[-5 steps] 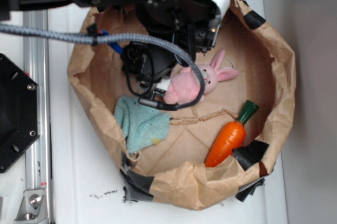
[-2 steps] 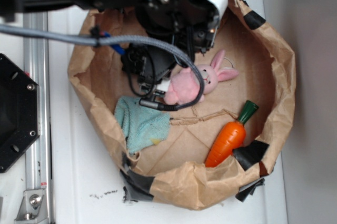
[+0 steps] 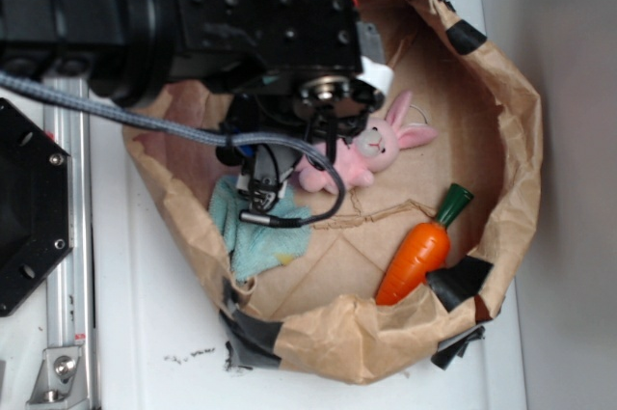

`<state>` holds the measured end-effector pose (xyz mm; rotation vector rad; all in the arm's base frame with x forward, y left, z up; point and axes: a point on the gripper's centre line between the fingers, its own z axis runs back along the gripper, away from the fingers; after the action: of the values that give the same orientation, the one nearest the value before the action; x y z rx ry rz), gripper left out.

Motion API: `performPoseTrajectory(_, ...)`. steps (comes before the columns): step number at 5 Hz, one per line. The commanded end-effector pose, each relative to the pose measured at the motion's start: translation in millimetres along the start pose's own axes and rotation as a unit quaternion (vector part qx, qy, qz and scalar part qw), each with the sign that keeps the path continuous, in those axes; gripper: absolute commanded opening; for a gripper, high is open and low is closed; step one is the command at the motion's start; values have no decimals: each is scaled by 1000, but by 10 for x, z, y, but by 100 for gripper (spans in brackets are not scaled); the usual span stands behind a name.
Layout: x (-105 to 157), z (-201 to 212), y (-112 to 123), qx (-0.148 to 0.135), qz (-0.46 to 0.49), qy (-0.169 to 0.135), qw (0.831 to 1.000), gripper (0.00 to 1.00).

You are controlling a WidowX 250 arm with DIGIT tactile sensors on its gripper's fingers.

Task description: Grab the black box.

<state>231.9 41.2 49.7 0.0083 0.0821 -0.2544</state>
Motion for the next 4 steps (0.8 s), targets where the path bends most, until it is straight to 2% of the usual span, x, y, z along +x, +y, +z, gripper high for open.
performPoseTrajectory(1, -73, 56, 223, -2, -9, -42, 999, 100)
performPoseTrajectory(3, -167, 175, 376, -1, -2, -72, 997, 100)
performPoseTrajectory(4, -195, 195, 395, 14, -1, -92, 996, 100)
